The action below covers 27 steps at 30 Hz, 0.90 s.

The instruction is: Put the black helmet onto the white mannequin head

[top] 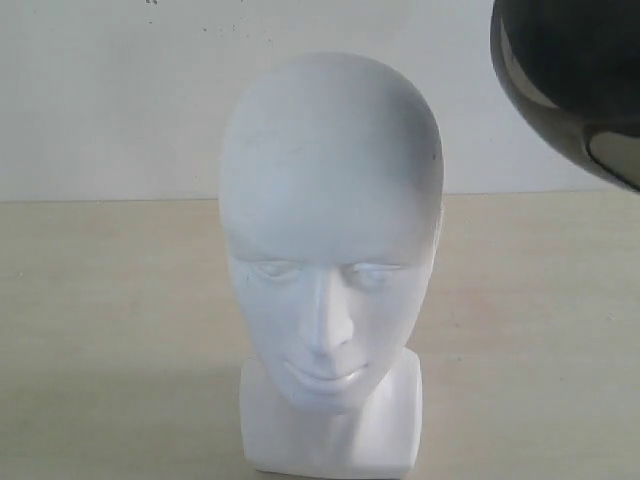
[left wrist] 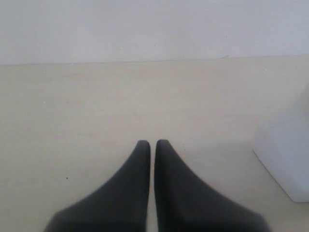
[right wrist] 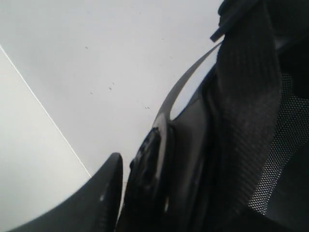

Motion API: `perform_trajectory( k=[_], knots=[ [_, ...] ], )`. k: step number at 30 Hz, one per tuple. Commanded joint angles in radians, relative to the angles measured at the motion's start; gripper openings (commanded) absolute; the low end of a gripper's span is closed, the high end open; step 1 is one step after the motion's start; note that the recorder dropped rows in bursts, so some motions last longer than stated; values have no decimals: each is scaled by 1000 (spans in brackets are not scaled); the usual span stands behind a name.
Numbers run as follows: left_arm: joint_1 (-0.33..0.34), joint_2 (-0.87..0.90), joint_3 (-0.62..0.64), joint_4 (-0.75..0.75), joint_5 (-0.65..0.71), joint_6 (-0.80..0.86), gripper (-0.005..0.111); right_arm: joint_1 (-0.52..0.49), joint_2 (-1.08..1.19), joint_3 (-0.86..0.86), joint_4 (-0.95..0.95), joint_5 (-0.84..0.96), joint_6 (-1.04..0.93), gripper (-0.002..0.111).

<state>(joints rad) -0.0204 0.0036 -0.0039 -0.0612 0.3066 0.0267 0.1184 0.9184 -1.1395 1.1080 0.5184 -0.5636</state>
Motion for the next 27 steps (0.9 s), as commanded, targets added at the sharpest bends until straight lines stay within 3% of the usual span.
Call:
perform_trajectory(
  k=[1, 8, 19, 27],
  knots=[
    [0, -4, 4, -2, -10, 2, 4, -7, -21, -84, 113, -44, -31, 0],
    [0, -4, 4, -2, -10, 2, 4, -7, 10, -201, 253, -44, -31, 0],
    [0, -4, 4, -2, -10, 2, 4, -7, 85, -248, 636, 54, -81, 0],
    [0, -4, 4, -2, -10, 2, 4, -7, 128, -259, 636, 140, -46, 0]
  ],
)
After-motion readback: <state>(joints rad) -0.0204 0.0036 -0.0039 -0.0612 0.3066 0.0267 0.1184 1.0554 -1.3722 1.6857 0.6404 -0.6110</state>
